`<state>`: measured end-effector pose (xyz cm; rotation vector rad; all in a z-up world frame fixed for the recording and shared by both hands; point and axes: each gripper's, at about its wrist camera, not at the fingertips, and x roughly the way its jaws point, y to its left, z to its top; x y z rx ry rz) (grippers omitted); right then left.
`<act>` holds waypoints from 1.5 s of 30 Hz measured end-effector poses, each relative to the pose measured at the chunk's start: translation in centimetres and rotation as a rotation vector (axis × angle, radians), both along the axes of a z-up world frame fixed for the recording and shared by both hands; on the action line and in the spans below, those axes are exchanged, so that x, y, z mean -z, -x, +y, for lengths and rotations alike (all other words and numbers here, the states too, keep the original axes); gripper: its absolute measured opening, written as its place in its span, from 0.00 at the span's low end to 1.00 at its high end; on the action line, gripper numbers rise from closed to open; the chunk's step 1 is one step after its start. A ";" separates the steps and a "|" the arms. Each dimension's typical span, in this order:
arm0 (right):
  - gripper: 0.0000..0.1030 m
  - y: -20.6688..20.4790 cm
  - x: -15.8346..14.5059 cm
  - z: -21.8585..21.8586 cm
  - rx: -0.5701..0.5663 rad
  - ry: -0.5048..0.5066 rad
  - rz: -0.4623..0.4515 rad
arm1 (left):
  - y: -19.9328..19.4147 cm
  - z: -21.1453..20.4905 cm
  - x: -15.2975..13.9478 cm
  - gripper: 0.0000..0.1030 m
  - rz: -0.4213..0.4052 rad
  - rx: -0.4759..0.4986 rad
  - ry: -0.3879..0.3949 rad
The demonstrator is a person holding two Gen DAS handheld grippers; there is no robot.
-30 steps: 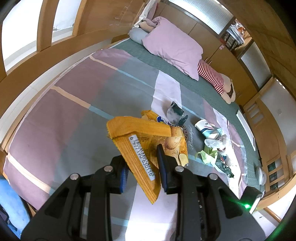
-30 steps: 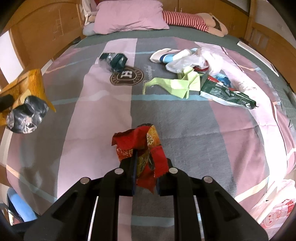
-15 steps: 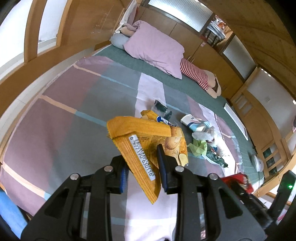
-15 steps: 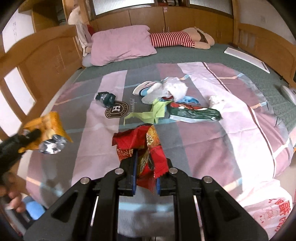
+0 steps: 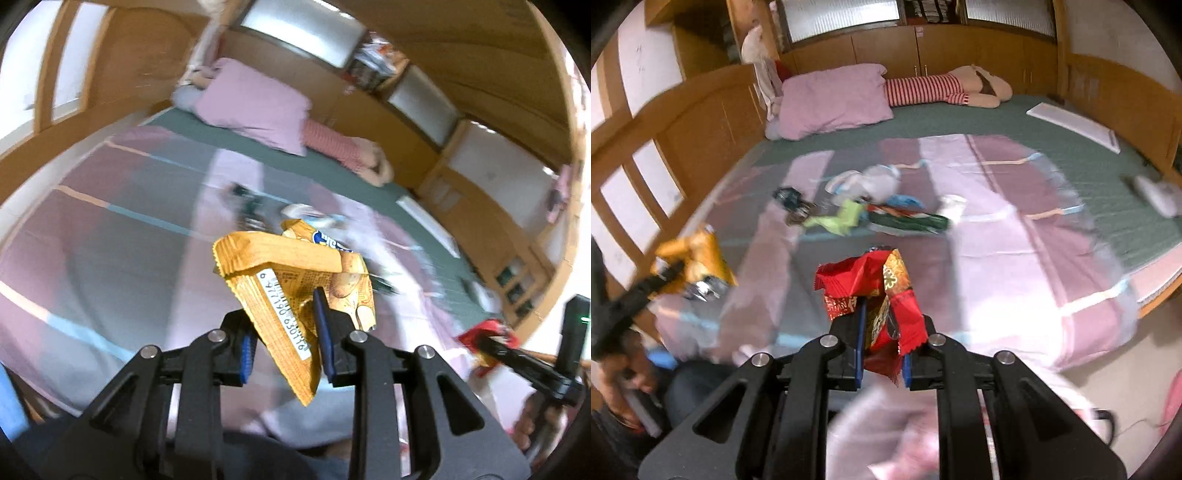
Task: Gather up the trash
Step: 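Open the right tool then the left tool over the wastebasket, then grasp the white tissue with the left tool while the right tool grasps the green snack bag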
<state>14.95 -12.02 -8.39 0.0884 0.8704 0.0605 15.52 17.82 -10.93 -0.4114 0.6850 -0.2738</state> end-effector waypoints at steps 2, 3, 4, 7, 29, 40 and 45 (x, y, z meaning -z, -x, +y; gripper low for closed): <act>0.16 1.5 0.3 -1.4 -0.016 0.036 0.033 | 1.0 -2.2 -0.4 0.28 -0.002 0.051 0.005; 0.16 2.4 0.6 -2.0 -0.029 0.064 0.054 | 1.5 -3.8 -0.7 0.28 -0.002 0.090 0.002; 0.16 3.1 0.9 -2.3 -0.034 0.094 0.067 | 2.0 -5.3 -0.9 0.28 -0.003 0.125 -0.006; 0.17 5.2 2.3 -3.2 -0.068 0.168 0.135 | 3.1 -9.4 -1.3 0.28 -0.004 0.213 -0.042; 0.74 9.1 -1.6 -15.3 0.178 -0.274 -0.073 | 11.1 -26.4 2.2 0.56 0.019 0.717 -0.315; 0.75 8.2 -1.6 -13.2 0.141 -0.270 -0.058 | 9.9 -23.7 1.2 0.84 -0.011 0.533 -0.306; 0.75 7.8 -1.7 -12.9 0.141 -0.276 -0.049 | 6.3 -19.5 1.5 0.86 0.040 0.287 -0.278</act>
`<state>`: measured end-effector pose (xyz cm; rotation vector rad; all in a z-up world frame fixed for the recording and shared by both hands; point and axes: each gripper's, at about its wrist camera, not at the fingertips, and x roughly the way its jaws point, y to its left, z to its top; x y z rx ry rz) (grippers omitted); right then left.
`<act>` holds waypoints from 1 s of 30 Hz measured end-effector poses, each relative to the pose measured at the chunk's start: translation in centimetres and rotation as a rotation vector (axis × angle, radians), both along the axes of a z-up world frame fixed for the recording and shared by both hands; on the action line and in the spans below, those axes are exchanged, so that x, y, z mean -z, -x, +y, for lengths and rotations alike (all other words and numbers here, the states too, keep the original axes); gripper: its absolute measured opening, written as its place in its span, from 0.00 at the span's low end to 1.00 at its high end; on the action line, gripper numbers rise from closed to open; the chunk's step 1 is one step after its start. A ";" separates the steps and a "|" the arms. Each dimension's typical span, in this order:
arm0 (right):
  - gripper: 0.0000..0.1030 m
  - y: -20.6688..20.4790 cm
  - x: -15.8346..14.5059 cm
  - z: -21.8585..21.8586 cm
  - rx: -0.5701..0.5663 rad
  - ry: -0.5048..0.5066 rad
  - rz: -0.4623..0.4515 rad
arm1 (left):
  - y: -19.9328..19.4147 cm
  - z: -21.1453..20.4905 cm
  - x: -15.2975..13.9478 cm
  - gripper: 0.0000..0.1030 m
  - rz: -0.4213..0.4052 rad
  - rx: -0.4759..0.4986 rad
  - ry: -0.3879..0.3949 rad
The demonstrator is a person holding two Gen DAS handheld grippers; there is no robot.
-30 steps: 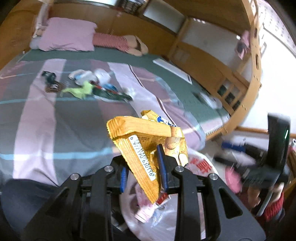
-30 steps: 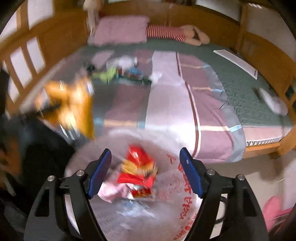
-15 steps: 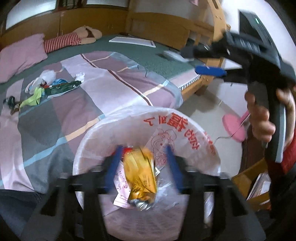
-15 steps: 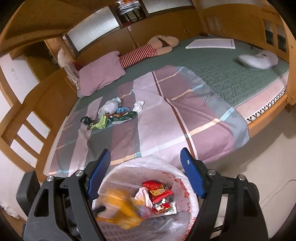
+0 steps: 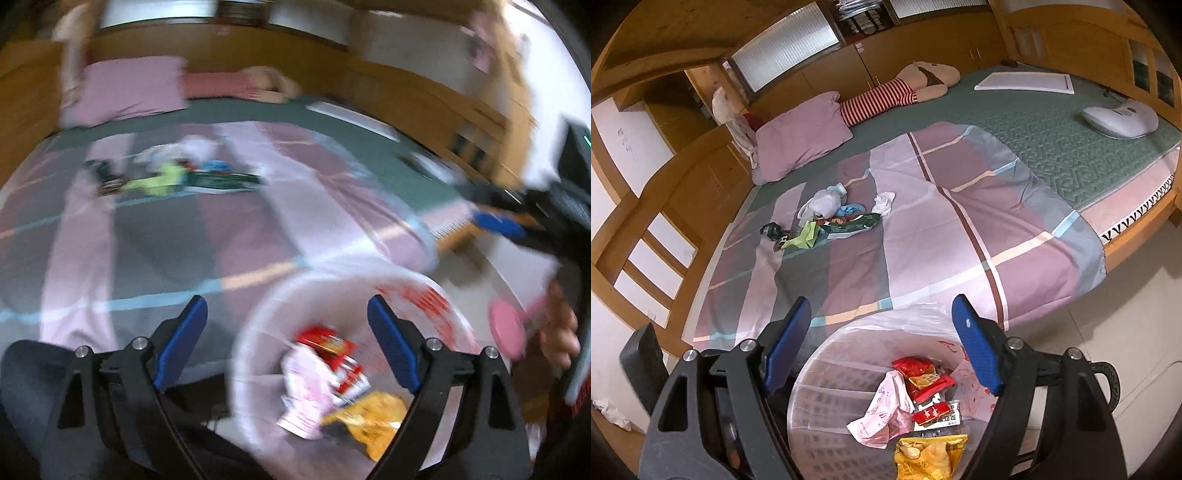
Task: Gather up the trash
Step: 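Grasp the white tissue with the left tool while the right tool grasps the green snack bag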
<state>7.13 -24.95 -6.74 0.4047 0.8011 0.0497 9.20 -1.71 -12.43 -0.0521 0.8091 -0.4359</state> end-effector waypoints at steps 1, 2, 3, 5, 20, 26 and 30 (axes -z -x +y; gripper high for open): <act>0.75 -0.1 -0.1 0.2 -0.003 0.006 0.000 | -0.6 0.8 0.0 0.87 0.000 -0.042 -0.002; 0.75 -0.3 -0.1 0.4 -0.007 0.015 0.002 | -1.5 1.7 0.1 0.89 0.001 -0.092 -0.003; 0.75 -0.4 -0.1 0.6 -0.010 0.024 0.004 | -2.6 2.7 0.2 0.89 0.004 -0.151 -0.002; 0.75 -0.9 0.0 1.2 -0.015 0.039 0.012 | -5.3 4.6 0.7 0.90 0.030 -0.247 -0.001; 0.82 -20.1 6.7 9.1 -0.076 0.104 0.126 | -17.1 15.8 3.7 0.92 0.199 -0.672 0.077; 0.82 -31.1 9.1 12.6 -0.088 0.039 0.123 | -17.1 15.6 4.8 0.93 0.250 -0.677 0.158; 0.82 -37.3 10.9 14.3 -0.022 0.046 0.168 | -17.7 14.8 5.6 0.93 0.287 -0.647 0.144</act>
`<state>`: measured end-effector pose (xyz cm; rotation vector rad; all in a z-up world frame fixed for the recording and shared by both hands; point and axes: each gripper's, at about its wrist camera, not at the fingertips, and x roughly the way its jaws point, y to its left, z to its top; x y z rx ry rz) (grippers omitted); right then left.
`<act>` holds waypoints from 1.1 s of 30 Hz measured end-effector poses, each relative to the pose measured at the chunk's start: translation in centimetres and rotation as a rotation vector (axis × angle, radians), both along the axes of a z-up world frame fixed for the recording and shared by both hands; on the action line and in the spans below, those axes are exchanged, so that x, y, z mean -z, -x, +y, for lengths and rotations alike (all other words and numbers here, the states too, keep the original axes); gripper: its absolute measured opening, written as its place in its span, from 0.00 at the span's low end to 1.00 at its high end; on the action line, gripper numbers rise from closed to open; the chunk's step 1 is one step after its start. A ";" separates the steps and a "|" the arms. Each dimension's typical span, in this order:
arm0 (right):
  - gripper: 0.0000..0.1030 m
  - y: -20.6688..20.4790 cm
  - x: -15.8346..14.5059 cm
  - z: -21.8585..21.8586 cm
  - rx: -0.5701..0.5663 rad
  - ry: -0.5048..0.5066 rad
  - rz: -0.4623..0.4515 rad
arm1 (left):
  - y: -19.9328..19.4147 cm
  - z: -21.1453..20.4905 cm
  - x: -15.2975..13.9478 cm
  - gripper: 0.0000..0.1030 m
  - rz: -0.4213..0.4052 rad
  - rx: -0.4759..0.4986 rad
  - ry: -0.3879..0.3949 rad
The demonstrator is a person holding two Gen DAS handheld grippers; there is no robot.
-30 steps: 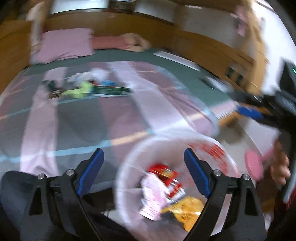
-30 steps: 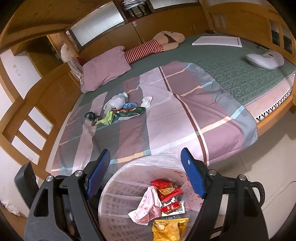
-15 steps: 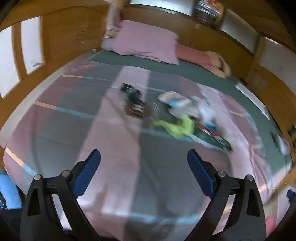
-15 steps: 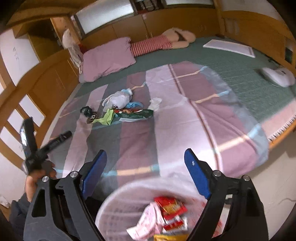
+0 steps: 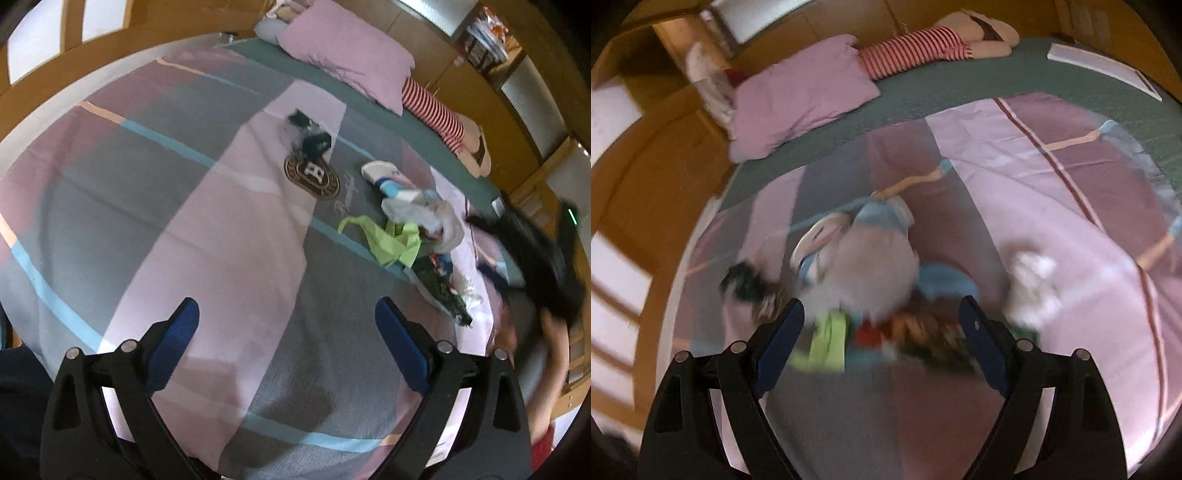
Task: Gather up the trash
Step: 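Grasp the white tissue with the left tool while the right tool grasps the green snack bag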
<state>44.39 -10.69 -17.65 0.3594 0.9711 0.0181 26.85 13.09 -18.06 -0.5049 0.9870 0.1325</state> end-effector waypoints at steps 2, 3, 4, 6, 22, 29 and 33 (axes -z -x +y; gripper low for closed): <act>0.82 -2.0 1.3 0.5 0.018 0.003 0.036 | -0.4 0.1 0.5 0.93 0.025 -0.007 -0.003; 0.75 -2.5 2.0 0.7 0.008 -0.010 0.056 | -0.5 0.3 0.8 0.93 0.037 -0.016 0.003; 0.55 -2.6 2.4 1.1 -0.011 -0.019 0.068 | -0.5 0.6 0.9 0.93 0.041 -0.027 0.016; 0.41 -2.1 2.8 1.8 -0.075 -0.021 0.088 | -0.3 1.1 0.9 0.93 0.034 -0.055 0.036; 0.80 11.1 -3.4 1.6 -0.424 -0.268 0.002 | 2.8 4.5 -0.1 0.94 -0.084 -0.280 0.158; 0.80 9.1 0.4 -2.4 -0.098 -0.119 0.144 | 1.5 2.8 0.5 0.94 -0.024 -0.175 0.130; 0.75 8.2 3.2 -1.5 -0.086 -0.071 0.187 | 1.0 1.8 0.6 0.94 -0.016 -0.120 0.115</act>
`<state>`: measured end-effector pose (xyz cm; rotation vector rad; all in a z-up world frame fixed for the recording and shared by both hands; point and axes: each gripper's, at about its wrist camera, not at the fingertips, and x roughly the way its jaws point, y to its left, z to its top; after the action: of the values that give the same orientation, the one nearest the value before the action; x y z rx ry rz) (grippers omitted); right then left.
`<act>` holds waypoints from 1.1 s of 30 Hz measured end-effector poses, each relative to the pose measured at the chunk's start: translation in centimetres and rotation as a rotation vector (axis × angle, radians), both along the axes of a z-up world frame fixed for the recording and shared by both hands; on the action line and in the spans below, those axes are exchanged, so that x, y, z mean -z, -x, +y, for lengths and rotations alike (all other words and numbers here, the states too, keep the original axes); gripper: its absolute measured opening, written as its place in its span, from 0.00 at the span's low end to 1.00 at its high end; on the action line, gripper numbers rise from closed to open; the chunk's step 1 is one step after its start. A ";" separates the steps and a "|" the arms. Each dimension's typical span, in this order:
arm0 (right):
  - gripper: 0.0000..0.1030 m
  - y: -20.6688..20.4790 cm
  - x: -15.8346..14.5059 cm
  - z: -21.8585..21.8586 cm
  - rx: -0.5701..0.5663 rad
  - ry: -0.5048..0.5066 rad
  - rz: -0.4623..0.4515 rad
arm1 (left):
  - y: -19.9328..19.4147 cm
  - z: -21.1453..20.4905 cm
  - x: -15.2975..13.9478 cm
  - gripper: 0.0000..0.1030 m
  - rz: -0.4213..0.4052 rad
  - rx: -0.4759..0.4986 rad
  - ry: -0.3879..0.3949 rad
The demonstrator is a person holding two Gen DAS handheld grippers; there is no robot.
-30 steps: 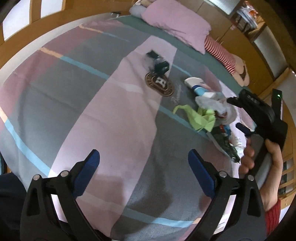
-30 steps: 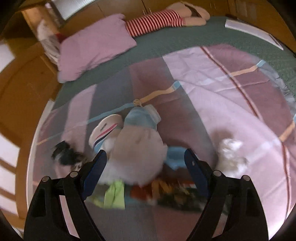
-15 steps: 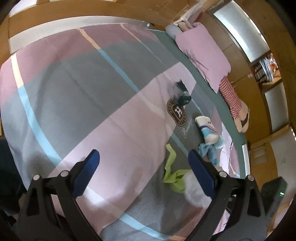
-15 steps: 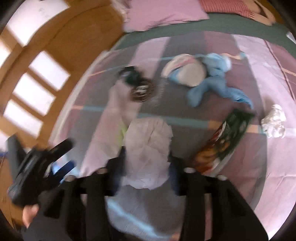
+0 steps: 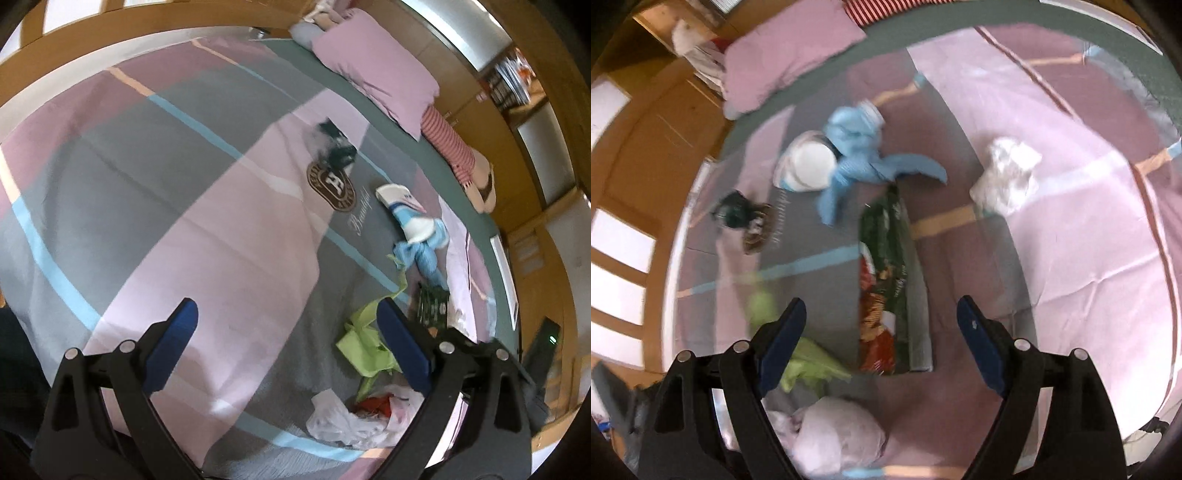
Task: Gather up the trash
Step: 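Grasp the white tissue with the left tool while the right tool grasps the green snack bag, then carry the tissue and green snack bag over the wastebasket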
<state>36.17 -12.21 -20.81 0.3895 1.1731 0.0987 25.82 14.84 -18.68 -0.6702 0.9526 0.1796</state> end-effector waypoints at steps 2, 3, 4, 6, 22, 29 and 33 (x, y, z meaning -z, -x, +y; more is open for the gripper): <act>0.52 -0.2 1.0 0.8 -0.034 0.045 0.017 | -0.3 -0.4 0.3 0.94 0.010 0.032 0.017; 0.35 -0.3 1.4 1.0 -0.042 0.058 0.029 | -0.5 -0.8 0.5 0.94 0.018 0.062 0.031; 0.27 -0.4 1.7 0.9 -0.038 0.055 0.028 | -0.7 -1.4 0.7 0.94 0.024 0.103 0.041; 0.14 0.2 1.3 0.3 -0.034 0.044 0.001 | -1.0 -2.9 0.8 0.94 0.029 0.200 0.046; 0.10 13.3 -3.7 -6.5 0.084 0.066 -0.149 | -0.5 -15.0 4.0 0.82 0.114 0.812 -0.043; 0.10 16.1 -3.9 -7.5 0.126 0.029 -0.172 | 0.8 -17.4 4.5 0.53 0.121 0.929 -0.053; 0.10 16.8 -4.9 -7.7 0.137 0.024 -0.209 | 0.9 -17.5 4.5 0.33 0.110 0.931 -0.053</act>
<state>19.34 -19.88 -15.95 0.4269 0.9380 0.0056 24.90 -2.71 -23.18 -0.1188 1.2701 -0.5854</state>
